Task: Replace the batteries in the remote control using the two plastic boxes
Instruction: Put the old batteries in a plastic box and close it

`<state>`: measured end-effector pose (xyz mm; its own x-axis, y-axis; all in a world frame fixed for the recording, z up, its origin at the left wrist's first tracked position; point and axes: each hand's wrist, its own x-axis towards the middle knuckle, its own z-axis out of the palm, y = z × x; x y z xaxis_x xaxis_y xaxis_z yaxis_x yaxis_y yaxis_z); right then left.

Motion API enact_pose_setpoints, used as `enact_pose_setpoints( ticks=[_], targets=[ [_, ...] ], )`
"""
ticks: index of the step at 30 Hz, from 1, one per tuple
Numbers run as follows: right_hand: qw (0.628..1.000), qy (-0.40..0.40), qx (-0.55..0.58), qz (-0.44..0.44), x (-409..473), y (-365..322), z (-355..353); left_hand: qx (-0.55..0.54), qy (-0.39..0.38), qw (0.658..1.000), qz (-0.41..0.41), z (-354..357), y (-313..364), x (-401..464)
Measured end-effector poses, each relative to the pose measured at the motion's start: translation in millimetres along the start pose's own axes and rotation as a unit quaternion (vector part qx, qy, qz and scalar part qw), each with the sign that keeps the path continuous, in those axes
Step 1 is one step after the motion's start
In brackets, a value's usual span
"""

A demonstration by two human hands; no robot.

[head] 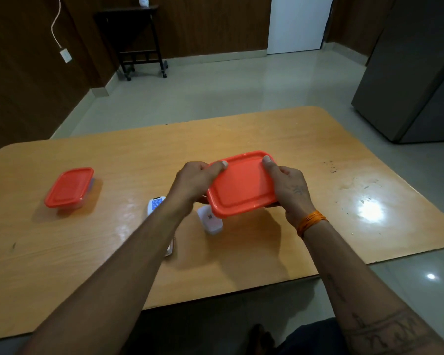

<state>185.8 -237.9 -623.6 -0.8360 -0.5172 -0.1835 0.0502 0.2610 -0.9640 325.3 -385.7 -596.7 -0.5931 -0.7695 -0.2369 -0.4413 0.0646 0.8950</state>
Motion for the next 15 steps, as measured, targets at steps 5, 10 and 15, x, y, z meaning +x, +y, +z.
enact_pose_setpoints(
  ticks=[5,10,15],
  targets=[
    [0.999,-0.023,-0.003,-0.022,-8,0,8,0.116,-0.094,0.989,0.006,-7,12,6],
    [0.998,0.068,-0.011,-0.009,-17,4,29,0.071,0.021,0.997,0.022,14,-8,11],
    [0.998,0.047,-0.025,-0.018,-24,4,41,-0.05,0.01,0.998,-0.028,23,-9,7]
  ],
)
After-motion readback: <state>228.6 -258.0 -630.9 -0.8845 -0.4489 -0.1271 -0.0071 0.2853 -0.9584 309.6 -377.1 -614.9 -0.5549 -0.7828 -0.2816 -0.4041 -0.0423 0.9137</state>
